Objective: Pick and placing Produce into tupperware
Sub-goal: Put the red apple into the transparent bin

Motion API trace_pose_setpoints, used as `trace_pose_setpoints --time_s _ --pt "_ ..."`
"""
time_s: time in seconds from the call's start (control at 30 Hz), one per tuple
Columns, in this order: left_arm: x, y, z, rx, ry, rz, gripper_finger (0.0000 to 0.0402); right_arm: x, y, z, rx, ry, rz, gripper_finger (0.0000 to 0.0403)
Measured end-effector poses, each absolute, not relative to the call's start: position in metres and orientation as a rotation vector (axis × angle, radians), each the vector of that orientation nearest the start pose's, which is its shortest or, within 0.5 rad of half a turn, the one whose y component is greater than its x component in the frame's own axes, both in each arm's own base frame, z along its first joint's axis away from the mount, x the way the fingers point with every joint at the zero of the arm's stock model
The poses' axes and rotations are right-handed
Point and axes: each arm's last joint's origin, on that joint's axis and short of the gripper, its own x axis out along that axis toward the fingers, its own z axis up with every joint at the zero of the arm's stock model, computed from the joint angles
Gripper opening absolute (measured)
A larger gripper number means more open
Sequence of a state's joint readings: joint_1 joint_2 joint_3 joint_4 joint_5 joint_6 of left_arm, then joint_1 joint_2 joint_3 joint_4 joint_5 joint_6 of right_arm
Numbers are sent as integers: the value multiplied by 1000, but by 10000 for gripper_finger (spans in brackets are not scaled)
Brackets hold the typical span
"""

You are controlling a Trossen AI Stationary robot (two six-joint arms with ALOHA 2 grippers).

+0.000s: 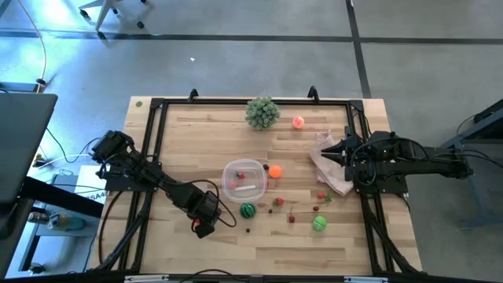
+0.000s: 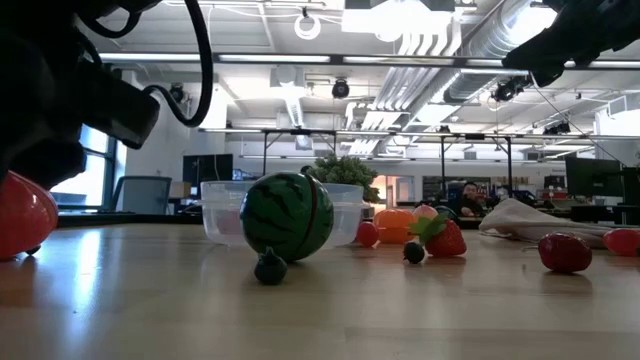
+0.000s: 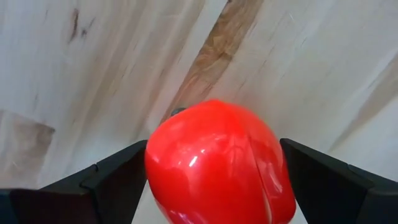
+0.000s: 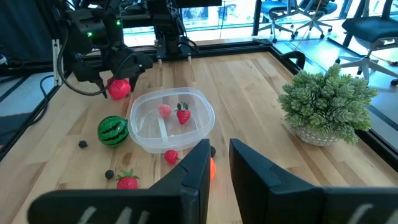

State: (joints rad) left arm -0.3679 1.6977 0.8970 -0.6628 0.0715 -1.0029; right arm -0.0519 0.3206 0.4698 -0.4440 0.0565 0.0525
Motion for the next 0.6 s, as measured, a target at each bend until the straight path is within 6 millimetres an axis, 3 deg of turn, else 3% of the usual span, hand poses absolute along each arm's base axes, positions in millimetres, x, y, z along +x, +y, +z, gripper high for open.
trace_pose_setpoints --time_s 0.6 --pt "255 -98 135 -575 1466 490 339 95 -7 254 51 292 -115 52"
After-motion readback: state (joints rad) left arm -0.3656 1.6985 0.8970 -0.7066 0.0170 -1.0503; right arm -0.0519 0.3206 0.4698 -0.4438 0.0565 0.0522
